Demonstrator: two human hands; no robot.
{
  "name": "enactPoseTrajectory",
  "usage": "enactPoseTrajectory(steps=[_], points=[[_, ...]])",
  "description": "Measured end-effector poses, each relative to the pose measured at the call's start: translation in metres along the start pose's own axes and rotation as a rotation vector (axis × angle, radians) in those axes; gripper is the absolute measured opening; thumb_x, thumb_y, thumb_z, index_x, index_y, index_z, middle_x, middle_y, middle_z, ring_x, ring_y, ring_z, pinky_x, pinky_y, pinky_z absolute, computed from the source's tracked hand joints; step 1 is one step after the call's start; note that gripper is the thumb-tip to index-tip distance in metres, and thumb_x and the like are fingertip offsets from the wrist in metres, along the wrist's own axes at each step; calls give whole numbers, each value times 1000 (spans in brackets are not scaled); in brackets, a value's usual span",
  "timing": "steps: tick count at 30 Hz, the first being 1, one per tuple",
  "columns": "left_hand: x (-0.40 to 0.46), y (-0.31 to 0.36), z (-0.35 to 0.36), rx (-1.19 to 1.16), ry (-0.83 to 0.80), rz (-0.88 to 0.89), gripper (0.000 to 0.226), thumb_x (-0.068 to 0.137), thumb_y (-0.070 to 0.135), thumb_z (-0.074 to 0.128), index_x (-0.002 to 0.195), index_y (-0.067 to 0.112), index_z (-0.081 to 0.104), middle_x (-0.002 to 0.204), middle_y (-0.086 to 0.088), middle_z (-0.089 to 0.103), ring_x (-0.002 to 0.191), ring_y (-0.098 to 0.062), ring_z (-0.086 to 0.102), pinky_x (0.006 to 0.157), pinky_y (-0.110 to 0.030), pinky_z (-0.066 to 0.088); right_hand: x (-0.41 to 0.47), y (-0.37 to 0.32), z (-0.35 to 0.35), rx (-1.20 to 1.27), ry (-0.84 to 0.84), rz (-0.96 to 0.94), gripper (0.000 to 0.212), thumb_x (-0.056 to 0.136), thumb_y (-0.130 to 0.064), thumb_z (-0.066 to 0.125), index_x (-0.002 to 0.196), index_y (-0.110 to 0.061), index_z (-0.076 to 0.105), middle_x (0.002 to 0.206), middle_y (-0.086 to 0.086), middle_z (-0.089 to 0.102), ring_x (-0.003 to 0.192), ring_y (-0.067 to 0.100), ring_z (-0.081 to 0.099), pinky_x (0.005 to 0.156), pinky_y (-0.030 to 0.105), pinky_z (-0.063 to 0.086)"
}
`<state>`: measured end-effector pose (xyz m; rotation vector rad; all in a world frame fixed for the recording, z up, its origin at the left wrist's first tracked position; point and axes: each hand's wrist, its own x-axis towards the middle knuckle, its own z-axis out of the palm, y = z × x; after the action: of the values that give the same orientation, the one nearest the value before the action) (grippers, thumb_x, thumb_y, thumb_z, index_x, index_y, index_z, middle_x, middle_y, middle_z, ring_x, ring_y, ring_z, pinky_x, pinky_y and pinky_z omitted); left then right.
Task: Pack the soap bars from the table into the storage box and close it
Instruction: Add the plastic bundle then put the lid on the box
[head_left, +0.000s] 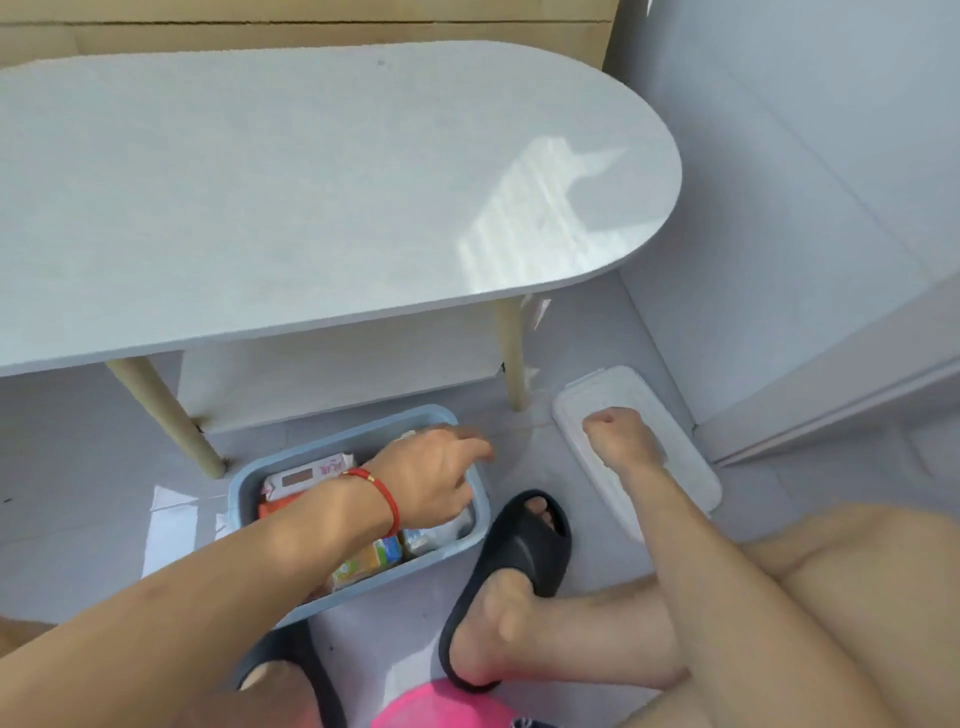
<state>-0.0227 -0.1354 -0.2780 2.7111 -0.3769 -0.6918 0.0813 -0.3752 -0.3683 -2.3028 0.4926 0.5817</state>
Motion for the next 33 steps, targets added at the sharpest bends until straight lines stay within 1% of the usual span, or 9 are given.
enactPoseTrajectory(steps=[3, 5, 9, 11, 15, 22, 27, 30, 33], points=[[46, 22, 6, -85, -65, -25, 54, 92, 22, 52, 145, 25, 46, 152, -4, 47, 139, -25, 43, 115, -36, 38, 21, 48, -15, 68, 95, 298, 19, 93, -13, 53, 103, -1, 64, 97, 16, 64, 90, 32, 61, 70, 31, 47], [84, 36, 14, -163, -131, -71, 54, 91, 22, 54, 144, 25, 47, 153, -5, 45, 138, -27, 42, 111, -34, 37, 27, 76, -13, 83, 153, 518, 40, 96, -16, 55, 129, 5, 54, 132, 22, 59, 118, 38, 59, 95, 39, 51], [167, 57, 42, -353, -238, -187, 50, 91, 25, 56, 141, 26, 51, 147, -5, 51, 129, -26, 52, 98, -30, 42, 38, 98, 1, 139, 45, 783, 72, 98, -19, 56, 157, -5, 18, 165, 21, 19, 151, 38, 23, 124, 46, 21], [199, 60, 56, -404, -264, -224, 59, 92, 22, 55, 150, 24, 41, 157, -4, 38, 138, -26, 45, 100, -29, 41, 48, 105, 8, 210, 60, 822, 85, 98, -26, 58, 161, -9, 3, 168, 19, 4, 154, 36, 10, 124, 46, 12], [251, 54, 78, -324, -210, -285, 71, 89, 17, 51, 156, 21, 27, 169, 0, -5, 153, -25, 11, 115, -37, 34, 78, 112, 18, 256, 172, 855, 82, 96, -35, 63, 157, -9, 15, 160, 23, 21, 143, 37, 31, 115, 45, 30], [297, 46, 92, -357, -307, -231, 99, 90, 11, 55, 157, 19, -17, 169, -6, -10, 156, -23, -3, 126, -40, 16, 96, 128, 30, 459, 331, 866, 78, 97, -31, 56, 160, -10, 15, 164, 18, 19, 149, 37, 22, 120, 48, 19], [300, 38, 89, -538, -249, -411, 99, 78, 25, 69, 158, 21, 10, 158, -8, 14, 144, -33, 27, 95, -38, 41, 86, 119, 22, 526, 517, 962, 76, 90, -30, 62, 155, -11, 25, 153, 18, 31, 136, 40, 38, 113, 52, 30], [284, 41, 79, -445, -123, -431, 65, 81, 31, 67, 137, 10, 43, 143, -12, 30, 130, -36, 34, 99, -40, 38, 77, 127, 7, 546, 536, 1045, 76, 90, -43, 57, 151, -5, 31, 153, 19, 33, 138, 40, 36, 115, 53, 26], [241, 52, 65, -336, 105, -369, 39, 90, 26, 58, 120, 2, 53, 135, -17, 36, 120, -36, 42, 106, -39, 39, 66, 126, -11, 489, 473, 1010, 75, 95, -55, 38, 143, 1, 47, 148, 20, 44, 136, 39, 39, 115, 51, 28]])
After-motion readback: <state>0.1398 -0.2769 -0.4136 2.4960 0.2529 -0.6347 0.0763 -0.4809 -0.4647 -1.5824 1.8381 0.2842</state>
